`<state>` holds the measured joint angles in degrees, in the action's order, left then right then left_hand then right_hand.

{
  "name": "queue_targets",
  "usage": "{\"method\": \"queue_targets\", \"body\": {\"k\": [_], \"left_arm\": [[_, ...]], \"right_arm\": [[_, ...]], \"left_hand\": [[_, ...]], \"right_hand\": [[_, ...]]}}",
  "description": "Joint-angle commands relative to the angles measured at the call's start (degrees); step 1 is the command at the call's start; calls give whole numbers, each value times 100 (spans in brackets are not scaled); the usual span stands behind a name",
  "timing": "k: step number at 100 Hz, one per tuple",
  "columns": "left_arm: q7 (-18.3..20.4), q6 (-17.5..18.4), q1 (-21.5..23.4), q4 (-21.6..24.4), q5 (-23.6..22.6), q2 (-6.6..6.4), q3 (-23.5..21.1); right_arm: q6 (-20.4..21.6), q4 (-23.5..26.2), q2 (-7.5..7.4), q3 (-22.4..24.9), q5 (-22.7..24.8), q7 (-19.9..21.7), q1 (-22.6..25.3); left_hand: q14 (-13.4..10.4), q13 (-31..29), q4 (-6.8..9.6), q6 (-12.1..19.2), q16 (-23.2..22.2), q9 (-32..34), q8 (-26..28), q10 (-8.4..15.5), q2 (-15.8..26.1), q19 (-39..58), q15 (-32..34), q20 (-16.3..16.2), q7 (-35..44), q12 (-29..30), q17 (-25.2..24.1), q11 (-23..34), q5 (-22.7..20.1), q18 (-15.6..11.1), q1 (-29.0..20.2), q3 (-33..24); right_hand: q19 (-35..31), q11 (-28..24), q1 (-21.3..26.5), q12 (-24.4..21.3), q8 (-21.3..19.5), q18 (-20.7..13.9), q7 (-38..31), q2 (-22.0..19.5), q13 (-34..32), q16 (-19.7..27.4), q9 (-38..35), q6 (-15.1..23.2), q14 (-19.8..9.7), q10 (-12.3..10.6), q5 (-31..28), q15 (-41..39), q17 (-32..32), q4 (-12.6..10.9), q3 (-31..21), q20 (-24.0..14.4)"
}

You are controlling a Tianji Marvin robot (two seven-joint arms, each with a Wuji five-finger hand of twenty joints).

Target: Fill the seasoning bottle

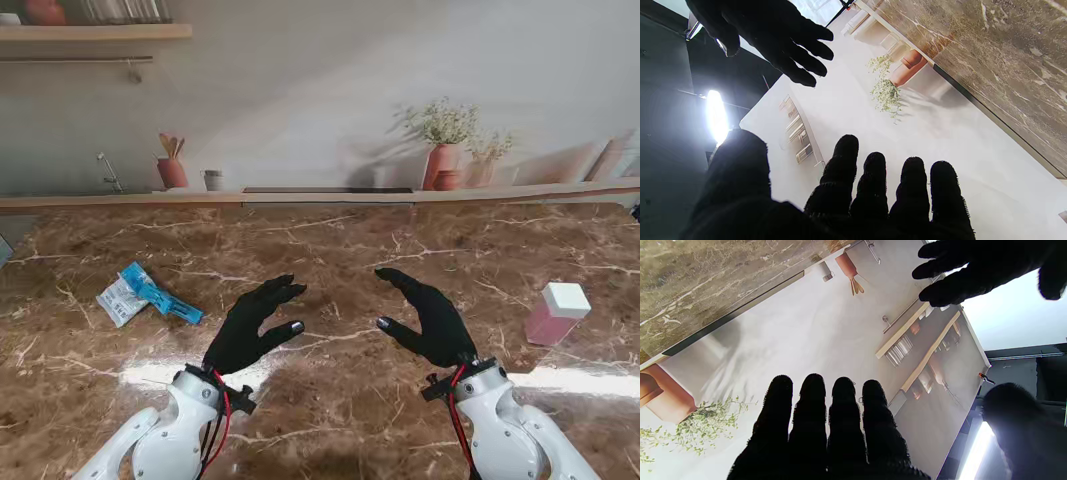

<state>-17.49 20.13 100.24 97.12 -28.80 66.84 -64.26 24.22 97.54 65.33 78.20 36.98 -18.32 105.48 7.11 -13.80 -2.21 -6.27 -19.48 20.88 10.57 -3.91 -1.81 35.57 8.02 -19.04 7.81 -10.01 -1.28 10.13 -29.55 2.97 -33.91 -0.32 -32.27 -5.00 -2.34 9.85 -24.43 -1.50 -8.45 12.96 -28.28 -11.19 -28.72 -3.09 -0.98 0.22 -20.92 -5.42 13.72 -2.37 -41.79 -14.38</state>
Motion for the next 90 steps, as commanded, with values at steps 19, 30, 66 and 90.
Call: {"method": "queue_targets", "body": {"k": [19,30,66,90], "left_arm": [[-24,-24,64,-23,-33,-1,16],[-61,-32,50,-32,-16,10,24],[-165,-1,41,-89,-98,21,-69],[-100,0,41,-126,-93,6,-127]], "right_arm": [[30,-55,23,-2,24,51,85],[32,-40,15,20,80,56,33],[-70,296,15,599,468,-114,52],[-353,492,60,1191,665,-395,218]], "left_hand": [[-255,40,150,51,21,-136,-50,146,-37,-194,-58,43,-56,-22,-66,-36,130,-234,129,106],[-270,38,151,50,22,-136,-51,135,-37,-197,-64,33,-55,-22,-63,-39,124,-251,123,103],[-274,19,147,55,31,-116,-52,135,-40,-181,-75,-17,-56,-16,-65,-48,119,-234,111,107],[-277,26,144,45,38,-115,-55,136,-34,-192,-85,-28,-67,-11,-68,-57,121,-227,93,107]], "right_hand": [[24,-5,-189,64,-87,-62,-14,-47,-181,13,-246,82,9,-45,-260,25,159,-162,128,-104],[19,-1,-170,53,-80,-73,-7,-42,-193,27,-250,88,-20,-48,-266,17,160,-155,134,-106],[-9,-46,-33,72,-91,-145,-29,74,-228,28,-297,141,-137,-111,-294,-12,175,-129,133,-117],[25,-44,357,92,-102,-221,-23,728,-160,32,-250,117,-218,-132,-242,14,108,-76,-1,-106]]}}
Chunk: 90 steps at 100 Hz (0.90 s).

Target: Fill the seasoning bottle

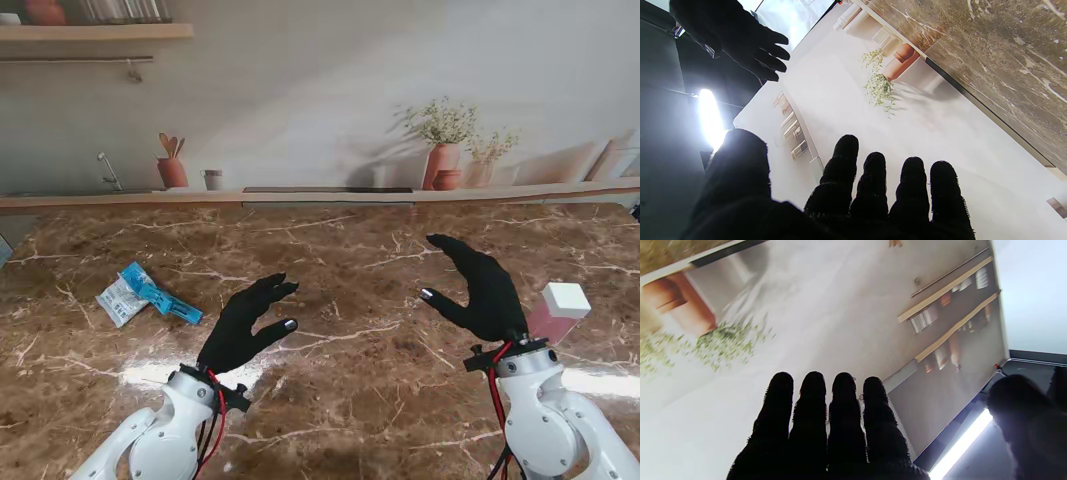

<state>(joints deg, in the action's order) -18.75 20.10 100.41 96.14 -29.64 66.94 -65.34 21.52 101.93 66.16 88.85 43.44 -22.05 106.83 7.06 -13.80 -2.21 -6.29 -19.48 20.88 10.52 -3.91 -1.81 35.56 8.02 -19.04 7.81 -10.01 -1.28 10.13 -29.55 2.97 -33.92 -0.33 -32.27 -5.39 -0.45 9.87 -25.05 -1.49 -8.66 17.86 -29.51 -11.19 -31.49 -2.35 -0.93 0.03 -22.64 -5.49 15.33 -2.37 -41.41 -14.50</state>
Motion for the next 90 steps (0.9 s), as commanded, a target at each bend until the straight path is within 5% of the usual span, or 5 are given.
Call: {"method": "queue_targets", "body": {"k": [1,43,90], "left_arm": [[29,7,22,-28,-10,-6,-24],[9,71,-138,-204,78,20,4],[56,82,-283,-339,130,22,-4]], "right_arm": [[-97,60,-21,153,33,-35,92],[-512,-108,47,895,41,-249,293],[-778,-716,144,1320,-129,-636,196]], "left_hand": [[-271,27,144,49,39,-116,-50,131,-34,-192,-86,-28,-67,-11,-68,-57,121,-227,92,108],[-253,12,143,41,35,-78,-46,114,-46,-185,-75,-51,-61,-16,-67,-45,82,-211,66,109],[-257,14,141,43,32,-76,-45,107,-43,-176,-69,-66,-59,-21,-63,-40,86,-222,70,112]], "right_hand": [[30,-5,189,90,-41,-227,-1,279,-32,34,31,42,-227,-114,-66,23,-60,-71,-47,-93],[400,45,750,59,-99,-397,230,1686,447,108,587,-229,-332,-103,485,129,-384,335,-470,-12],[583,33,601,43,-125,-500,356,1702,677,130,850,-232,-417,-160,703,165,-577,386,-499,10]]}}
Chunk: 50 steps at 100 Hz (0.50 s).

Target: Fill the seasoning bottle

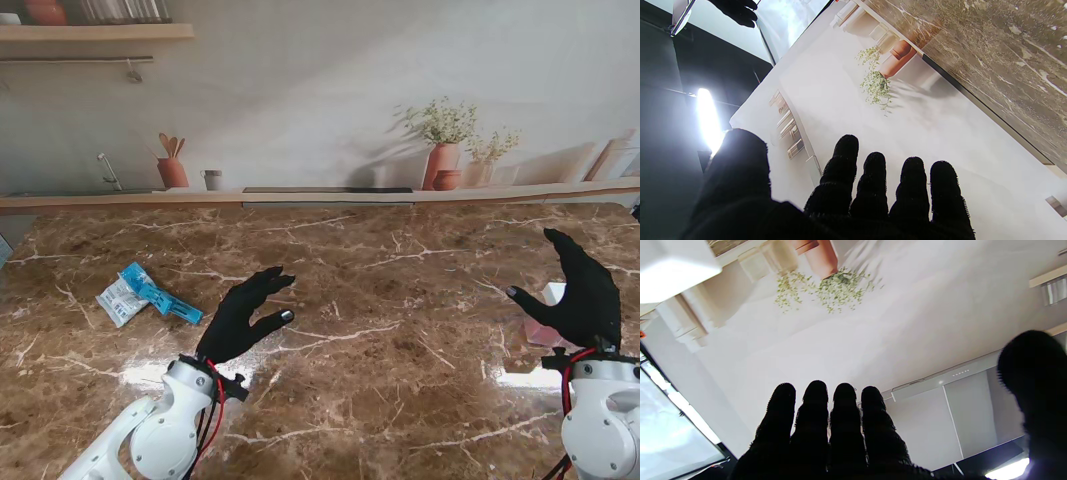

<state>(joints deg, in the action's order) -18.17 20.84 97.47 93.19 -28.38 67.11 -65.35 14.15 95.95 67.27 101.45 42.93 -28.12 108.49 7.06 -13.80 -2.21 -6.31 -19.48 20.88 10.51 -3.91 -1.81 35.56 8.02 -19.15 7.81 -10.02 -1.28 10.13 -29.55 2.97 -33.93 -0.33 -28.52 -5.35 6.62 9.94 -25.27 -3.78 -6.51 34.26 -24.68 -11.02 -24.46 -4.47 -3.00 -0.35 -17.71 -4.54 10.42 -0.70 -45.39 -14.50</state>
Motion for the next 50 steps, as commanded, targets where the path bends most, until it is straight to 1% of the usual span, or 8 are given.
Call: {"method": "queue_targets", "body": {"k": [1,11,32,41,45,47,48,50], "left_arm": [[-3,10,10,-48,4,5,-4],[-22,31,-8,-93,21,13,-12],[-11,72,-54,-195,93,22,-48],[-5,88,-85,-239,116,25,-52],[-2,98,-107,-268,135,28,-47],[-7,102,-119,-285,141,32,-43],[-13,104,-125,-294,142,34,-40],[-29,105,-136,-309,143,39,-34]], "right_arm": [[-39,-132,37,67,-84,-51,23],[-105,-231,57,145,-60,-198,-3],[-339,-450,68,250,-74,-241,-51],[-407,-568,76,267,-178,-200,-107],[-448,-597,74,275,-245,-113,-107],[-476,-612,70,281,-263,-68,-101],[-487,-621,69,283,-273,-48,-99],[-507,-639,67,287,-305,-6,-96]], "left_hand": [[-261,13,141,46,32,-76,-45,108,-40,-175,-69,-54,-60,-21,-63,-40,88,-221,71,111],[-263,16,141,42,34,-81,-46,111,-41,-163,-72,-63,-63,-18,-62,-46,91,-228,66,111],[-263,18,140,42,39,-81,-46,118,-50,-140,-79,-79,-67,-13,-65,-54,89,-223,58,112],[-265,20,140,42,41,-78,-46,105,-45,-131,-83,-86,-70,-13,-66,-54,92,-219,56,112],[-276,27,139,47,43,-93,-48,115,-37,-130,-86,-87,-78,-11,-68,-60,111,-221,67,116],[-276,37,141,45,45,-97,-48,110,-35,-130,-91,-88,-77,-10,-68,-61,108,-224,63,113],[-277,31,140,46,44,-91,-47,115,-41,-130,-89,-88,-74,-11,-68,-59,102,-224,63,114],[-274,28,141,53,44,-87,-46,115,-45,-128,-88,-89,-73,-12,-67,-56,100,-226,61,114]], "right_hand": [[209,26,-107,36,-104,-271,140,63,192,112,143,-18,-208,-124,206,70,-85,220,-101,9],[218,5,-143,39,-118,-272,138,32,171,109,134,5,-215,-142,192,56,-83,225,-102,1],[278,40,-127,17,-125,-259,218,84,296,121,290,-58,-223,-113,356,98,-190,240,-98,-8],[357,130,-58,-18,-115,-250,368,228,530,145,608,-238,-176,-11,700,170,-334,267,-70,1],[463,205,-35,-62,-159,-196,679,272,870,150,1153,-423,-108,105,964,205,-492,314,-35,-42],[542,213,-40,-62,123,-178,880,274,1017,156,1342,-519,-66,179,923,223,-567,318,-36,-83],[616,232,-40,-70,644,-166,893,275,1108,169,1456,-578,-36,233,890,244,-615,313,-37,-135],[697,342,-19,-127,1140,-156,956,273,1250,176,1559,-663,-1,305,861,264,-697,321,-18,-175]]}}
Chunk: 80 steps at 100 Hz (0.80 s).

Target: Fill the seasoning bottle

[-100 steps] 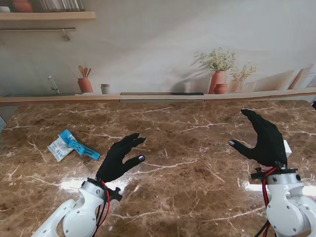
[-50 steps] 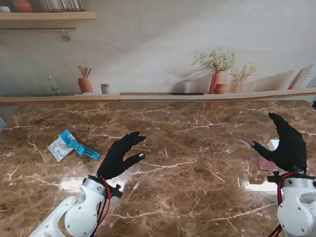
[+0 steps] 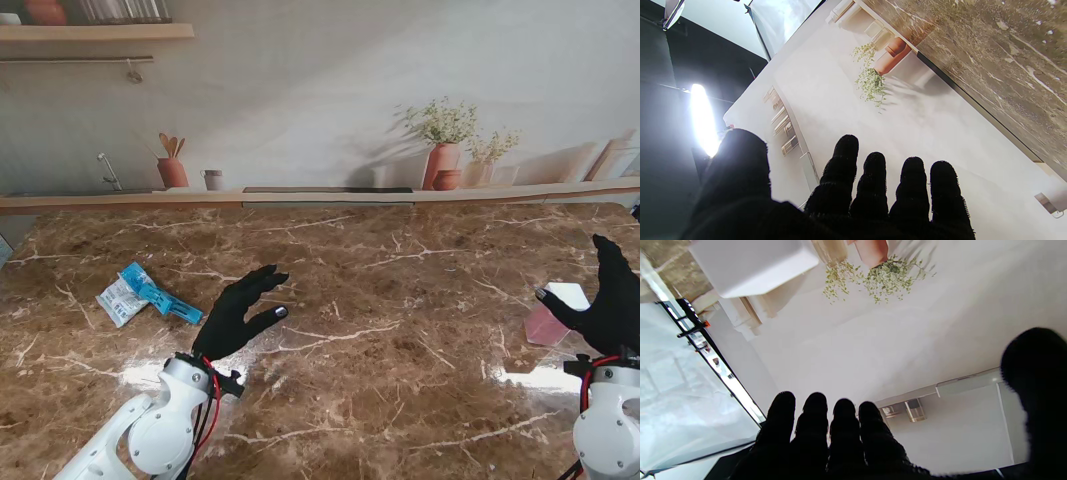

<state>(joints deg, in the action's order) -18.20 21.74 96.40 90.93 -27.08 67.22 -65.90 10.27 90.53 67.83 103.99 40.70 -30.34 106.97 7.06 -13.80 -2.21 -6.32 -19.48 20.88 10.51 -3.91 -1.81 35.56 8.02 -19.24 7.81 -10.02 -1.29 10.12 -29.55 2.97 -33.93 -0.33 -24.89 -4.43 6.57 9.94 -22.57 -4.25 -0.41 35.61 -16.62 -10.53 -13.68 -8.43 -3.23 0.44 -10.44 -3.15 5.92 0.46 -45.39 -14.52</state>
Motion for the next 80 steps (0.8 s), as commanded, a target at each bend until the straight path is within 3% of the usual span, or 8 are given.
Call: {"method": "queue_targets", "body": {"k": [1,6,15,32,46,60,80], "left_arm": [[-34,15,-33,-89,14,29,24],[-53,13,-46,-107,16,34,29],[-78,6,-63,-134,17,41,35],[-82,11,-84,-151,39,47,49],[-75,24,-102,-166,39,46,60],[-71,2,-118,-174,54,48,78],[-70,-35,-115,-170,33,45,92]], "right_arm": [[-129,-106,11,33,-102,237,58],[-179,-165,15,27,-202,311,55],[-267,-317,29,1,-386,389,14],[-276,-681,124,-27,-862,258,-152],[-278,-944,147,4,-1114,351,-198],[-259,-1116,151,34,-1398,573,-198],[-263,-1388,134,-14,-1643,823,-256]], "left_hand": [[-275,29,141,49,45,-87,-46,118,-46,-128,-89,-80,-73,-12,-67,-56,100,-225,62,114],[-277,32,142,46,45,-93,-46,117,-47,-126,-89,-82,-75,-12,-67,-57,104,-225,58,111],[-291,28,142,51,45,-86,-44,134,-53,-126,-87,-84,-70,-15,-68,-50,96,-228,54,111],[-306,34,142,54,47,-79,-42,150,-58,-126,-92,-85,-65,-18,-68,-44,88,-228,52,111],[-300,28,142,52,45,-78,-40,150,-65,-137,-90,-81,-61,-19,-71,-42,85,-223,49,110],[-304,28,141,73,43,-75,-38,157,-41,-143,-89,-79,-53,-21,-69,-39,77,-223,48,107],[-317,18,138,80,42,-60,-33,168,-45,-152,-88,-76,-40,-23,-69,-36,61,-224,44,110]], "right_hand": [[374,344,5,-164,1258,-107,376,134,501,137,498,-299,32,250,94,140,-283,188,8,-201],[482,551,68,-281,2204,-99,433,117,749,160,640,-453,97,386,30,186,-447,197,108,-255],[596,711,164,-617,2518,-98,566,79,1046,202,672,-642,173,546,4,223,-625,271,259,-263],[616,743,321,-936,2530,-77,579,43,1180,275,682,-678,226,605,-2,288,-720,309,405,-302],[585,677,392,-929,2530,-60,579,32,1134,260,654,-653,230,585,-1,234,-678,323,458,-329],[512,486,582,-41,2306,-23,340,-8,977,210,663,-712,291,568,23,97,-582,330,628,-425],[479,478,730,123,2278,22,308,-17,874,189,648,-723,330,596,25,60,-508,349,685,-446]]}}
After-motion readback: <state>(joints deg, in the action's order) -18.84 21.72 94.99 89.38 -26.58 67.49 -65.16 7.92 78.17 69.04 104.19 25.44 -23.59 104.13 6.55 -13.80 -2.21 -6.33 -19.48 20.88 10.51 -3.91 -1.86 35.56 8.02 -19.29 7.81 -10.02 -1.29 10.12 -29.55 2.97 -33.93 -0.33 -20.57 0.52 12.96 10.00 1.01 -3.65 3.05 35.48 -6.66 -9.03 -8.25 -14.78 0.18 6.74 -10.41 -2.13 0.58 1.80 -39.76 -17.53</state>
